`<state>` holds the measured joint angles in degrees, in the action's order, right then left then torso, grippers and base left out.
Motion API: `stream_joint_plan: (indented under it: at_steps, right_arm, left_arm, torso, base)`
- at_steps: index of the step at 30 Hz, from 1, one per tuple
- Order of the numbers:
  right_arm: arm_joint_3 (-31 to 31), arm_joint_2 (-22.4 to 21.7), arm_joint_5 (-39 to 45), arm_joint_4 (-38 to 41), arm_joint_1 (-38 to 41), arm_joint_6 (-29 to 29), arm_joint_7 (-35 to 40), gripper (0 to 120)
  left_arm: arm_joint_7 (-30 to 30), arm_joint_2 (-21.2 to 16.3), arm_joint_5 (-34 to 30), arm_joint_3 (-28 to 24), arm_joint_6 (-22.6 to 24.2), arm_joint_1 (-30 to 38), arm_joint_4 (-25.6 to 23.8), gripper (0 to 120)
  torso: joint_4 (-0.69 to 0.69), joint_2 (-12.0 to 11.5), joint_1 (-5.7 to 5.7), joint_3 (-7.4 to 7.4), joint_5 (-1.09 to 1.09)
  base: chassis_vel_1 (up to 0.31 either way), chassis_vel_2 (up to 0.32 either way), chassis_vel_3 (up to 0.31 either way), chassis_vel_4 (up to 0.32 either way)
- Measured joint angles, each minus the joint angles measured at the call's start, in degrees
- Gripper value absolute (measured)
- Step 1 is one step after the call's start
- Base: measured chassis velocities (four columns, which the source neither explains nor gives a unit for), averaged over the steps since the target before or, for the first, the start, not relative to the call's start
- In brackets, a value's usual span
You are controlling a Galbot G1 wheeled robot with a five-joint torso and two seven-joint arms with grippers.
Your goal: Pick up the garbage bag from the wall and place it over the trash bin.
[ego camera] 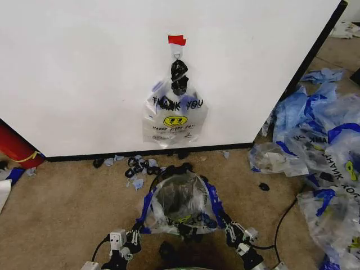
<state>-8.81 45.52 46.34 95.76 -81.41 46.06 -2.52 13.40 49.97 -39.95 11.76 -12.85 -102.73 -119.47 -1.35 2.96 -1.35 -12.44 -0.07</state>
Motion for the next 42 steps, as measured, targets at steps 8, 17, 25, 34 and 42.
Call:
stream_joint_plan:
  at_steps: [8,17,25,34,42]
  right_arm:
    - [0.86,1.02,0.18,-1.6,1.04,0.0,-0.04,0]
    - [2.47,2.37,0.25,-3.8,2.48,-0.22,-0.01,0]
    - [2.34,3.76,-1.06,-5.13,3.39,-1.39,0.84,0]
    - [2.04,5.87,-1.73,-6.91,5.83,-2.68,1.7,0]
    - [2.43,6.79,-3.6,-7.65,6.58,-3.69,3.38,0]
  left_arm:
    - [0.04,0.41,-0.41,-0.25,-0.28,1.62,1.35,0]
    - [0.19,0.42,-0.73,-0.24,-0.28,3.08,1.54,0]
    - [0.2,0.44,-1.28,-0.7,0.17,4.06,3.07,0]
    - [0.86,0.76,-1.95,-0.24,0.29,5.84,3.79,0]
    - [1.02,0.51,-2.31,-0.03,0.36,6.8,4.2,0]
  torso:
    - [0.0,0.0,0.0,0.0,0.0]
    - [0.0,0.0,0.0,0.0,0.0]
    - [0.0,0.0,0.0,0.0,-0.01]
    - [0.0,0.0,0.0,0.0,0.0]
    - [0.0,0.0,0.0,0.0,0.0]
  base:
    - [0.0,0.0,0.0,0.0]
    - [0.0,0.0,0.0,0.0]
    - [0.0,0.0,0.0,0.0]
    - [0.0,0.0,0.0,0.0]
    - [0.0,0.0,0.0,0.0]
